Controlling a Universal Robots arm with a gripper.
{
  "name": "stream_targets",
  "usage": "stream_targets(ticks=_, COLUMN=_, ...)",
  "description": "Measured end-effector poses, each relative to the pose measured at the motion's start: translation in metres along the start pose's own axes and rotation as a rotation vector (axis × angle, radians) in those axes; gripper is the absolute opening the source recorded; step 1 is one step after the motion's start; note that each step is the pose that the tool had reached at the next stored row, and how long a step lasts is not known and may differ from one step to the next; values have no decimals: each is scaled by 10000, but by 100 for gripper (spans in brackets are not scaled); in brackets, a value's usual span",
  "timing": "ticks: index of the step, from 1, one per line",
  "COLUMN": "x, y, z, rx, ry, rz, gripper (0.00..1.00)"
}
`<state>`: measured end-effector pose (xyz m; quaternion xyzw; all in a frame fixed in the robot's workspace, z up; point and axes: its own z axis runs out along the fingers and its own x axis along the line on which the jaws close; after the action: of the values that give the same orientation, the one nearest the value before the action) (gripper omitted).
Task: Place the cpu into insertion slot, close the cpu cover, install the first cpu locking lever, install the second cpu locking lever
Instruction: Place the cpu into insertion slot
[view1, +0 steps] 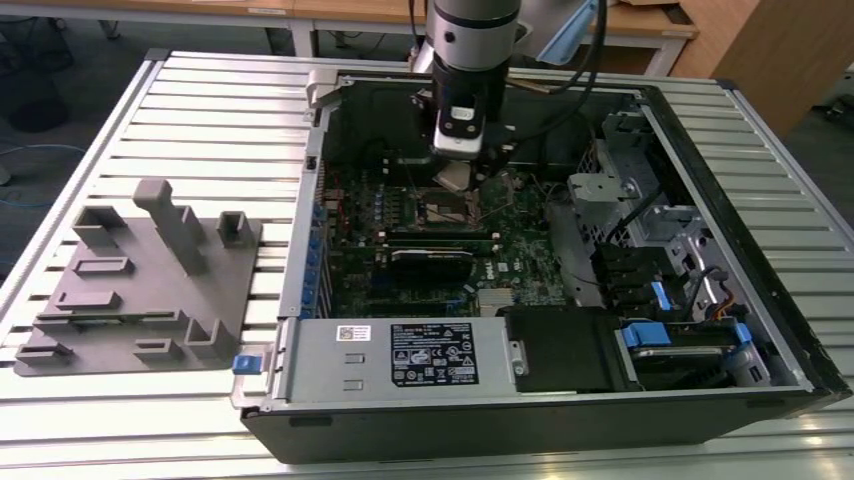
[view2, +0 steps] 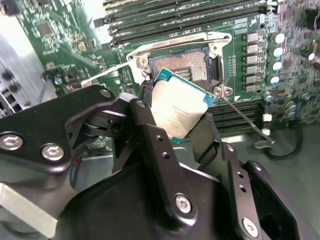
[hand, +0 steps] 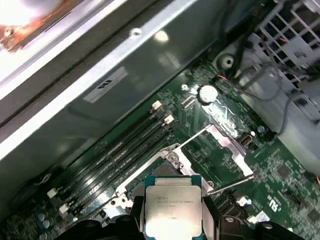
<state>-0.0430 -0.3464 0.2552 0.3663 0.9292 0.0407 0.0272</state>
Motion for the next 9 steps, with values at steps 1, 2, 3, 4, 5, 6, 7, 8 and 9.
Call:
stream_targets(ticks=1, x=0, y=0, z=2, rx=4, ry=-17, rz=179, gripper=54)
stream_targets(ticks=2, x=0, y=0, z=3, rx=9, ry=-34, rz=359, gripper=54)
stream_targets(ticks=3, x=0, y=-1, z=5, rx=12, ry=-52, rz=537, gripper=54)
stream_targets(ticks=4, x=0, y=-1, z=6, rx=17, ry=-68, rz=711, gripper=54)
stream_targets(ticks=5, x=0, y=-1, z=6, rx=20, ry=-81, rz=844, gripper=54)
stream_targets(ticks=6, x=0, y=-1, z=6, rx=19, ry=-82, rz=860, gripper=54)
stream_targets(ticks=7, x=0, y=-1, z=6, rx=20, ry=-83, rz=863, gripper=54)
stream_targets(ticks=8, x=0, y=-1, z=7, rx=19, ry=-83, rz=865, gripper=54)
stream_targets(ticks=9, x=0, y=-1, z=7, rx=19, ry=-83, rz=867, gripper=54)
